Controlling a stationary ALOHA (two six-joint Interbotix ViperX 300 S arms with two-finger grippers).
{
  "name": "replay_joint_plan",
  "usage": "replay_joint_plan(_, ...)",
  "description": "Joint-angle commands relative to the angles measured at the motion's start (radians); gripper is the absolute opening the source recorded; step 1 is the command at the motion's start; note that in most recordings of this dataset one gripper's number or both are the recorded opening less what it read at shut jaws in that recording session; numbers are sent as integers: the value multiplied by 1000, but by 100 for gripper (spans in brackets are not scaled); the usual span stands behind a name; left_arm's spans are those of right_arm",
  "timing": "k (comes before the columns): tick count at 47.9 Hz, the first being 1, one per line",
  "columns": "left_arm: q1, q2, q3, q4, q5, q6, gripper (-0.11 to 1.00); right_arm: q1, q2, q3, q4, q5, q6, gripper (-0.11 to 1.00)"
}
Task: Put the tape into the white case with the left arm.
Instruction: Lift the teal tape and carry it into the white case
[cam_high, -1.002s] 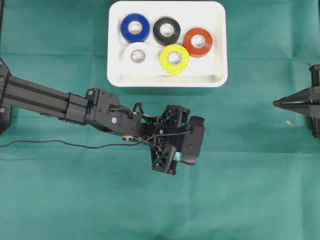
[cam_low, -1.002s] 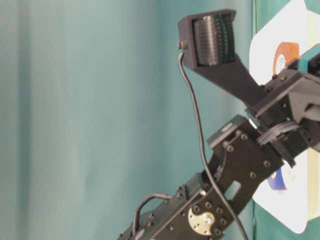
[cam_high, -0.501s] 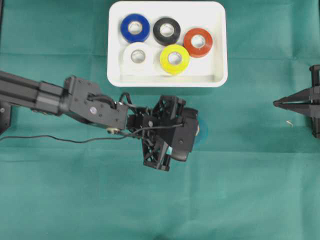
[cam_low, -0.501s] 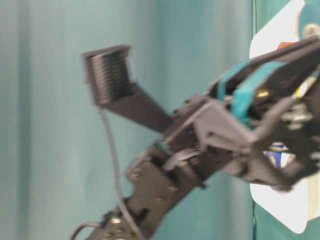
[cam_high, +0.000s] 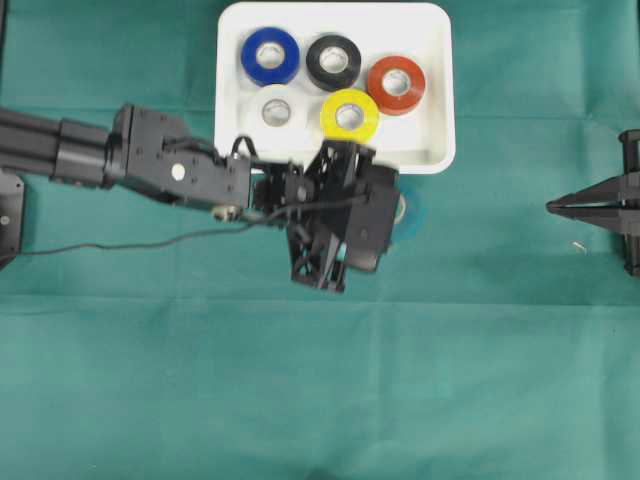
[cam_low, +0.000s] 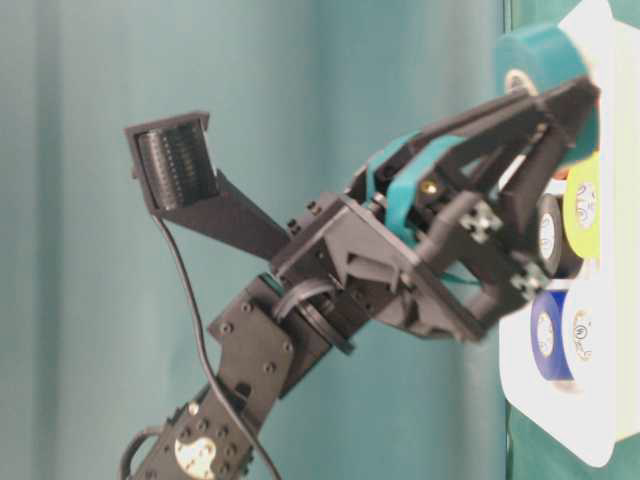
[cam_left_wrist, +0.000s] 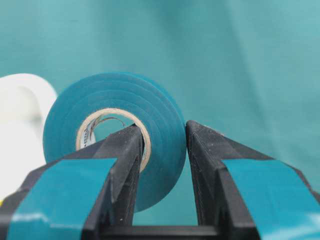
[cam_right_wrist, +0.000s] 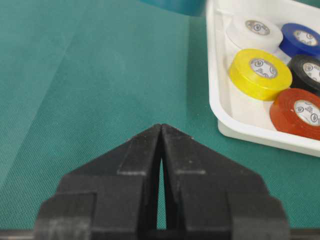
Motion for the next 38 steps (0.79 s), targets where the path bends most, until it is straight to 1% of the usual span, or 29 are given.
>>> replay_joint_plan(1,43,-21,-37,2,-5,6,26,-2,6,-9,-2,-6,0,-9)
replay_joint_plan(7,100,-2,-49,2,-6,21,26,-2,6,-9,-3,-6,0,-9)
replay_joint_plan(16,173,51,-75,2,-6,69,26,-2,6,-9,-3,-6,-2,-9)
replay_joint_plan(25,187,80,-104,2,-6,78,26,-2,5,-9,-3,-6,0,-9)
replay_joint_plan(38,190,84,-112,2,-8,78,26,-2,5,-9,-3,-6,-2,-9)
